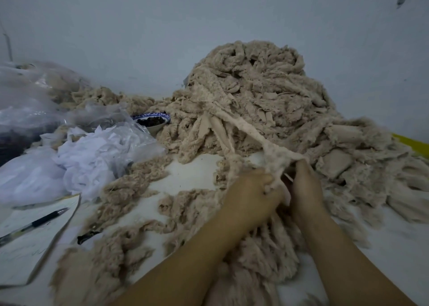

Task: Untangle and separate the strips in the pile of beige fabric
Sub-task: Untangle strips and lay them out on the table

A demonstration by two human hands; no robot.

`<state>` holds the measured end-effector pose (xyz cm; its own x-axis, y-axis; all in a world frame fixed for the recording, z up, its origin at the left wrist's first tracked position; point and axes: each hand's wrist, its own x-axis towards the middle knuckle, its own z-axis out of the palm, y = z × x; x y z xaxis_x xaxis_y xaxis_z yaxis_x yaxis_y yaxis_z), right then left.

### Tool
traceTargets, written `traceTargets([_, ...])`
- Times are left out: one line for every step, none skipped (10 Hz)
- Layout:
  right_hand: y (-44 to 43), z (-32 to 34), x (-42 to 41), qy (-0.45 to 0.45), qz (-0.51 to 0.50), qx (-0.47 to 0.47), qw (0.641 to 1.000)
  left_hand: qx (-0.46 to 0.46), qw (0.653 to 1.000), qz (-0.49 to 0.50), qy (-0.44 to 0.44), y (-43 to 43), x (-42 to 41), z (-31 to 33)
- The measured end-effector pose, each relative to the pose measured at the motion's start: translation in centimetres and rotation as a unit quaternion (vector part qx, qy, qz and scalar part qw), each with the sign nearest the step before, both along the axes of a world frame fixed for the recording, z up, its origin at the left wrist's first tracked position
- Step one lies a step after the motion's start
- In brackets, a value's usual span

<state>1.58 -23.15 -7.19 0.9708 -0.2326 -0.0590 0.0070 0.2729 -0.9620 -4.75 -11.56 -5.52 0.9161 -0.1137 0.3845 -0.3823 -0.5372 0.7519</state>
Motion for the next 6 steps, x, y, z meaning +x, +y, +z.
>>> traceTargets([1.2,-0.1,-0.9,0.006,0.091,-0.131,0.987,-0.126,0.979,0.131,0.087,1.7,1.3,-1.0])
traceTargets([3.0,-0.7,-1.8,-0.011,0.183,-0.344,0.921,-0.203,0.950,0.199,0.127,2.8,3.5,-0.9])
traceTargets([5.8,-0.7,-3.6,-0.037,0.184,-0.339,0.922,-0.336,0.890,0.226,0.210,2.4,6.1,2.0])
traceTargets([7.5,-2.1,-4.6,-0.024,0.163,-0.233,0.958,-0.372,0.874,0.246,0.195,1.0,8.8,4.1])
traceTargets([7.0,-2.4,-4.5,0.034,0.154,-0.141,0.977,-0.292,0.920,0.241,0.106,-0.4,9.3,3.7])
traceTargets([4.5,-2.2,-1.9,0.046,0.057,-0.224,0.972,-0.155,0.962,0.225,-0.004,0.0,8.3,0.5])
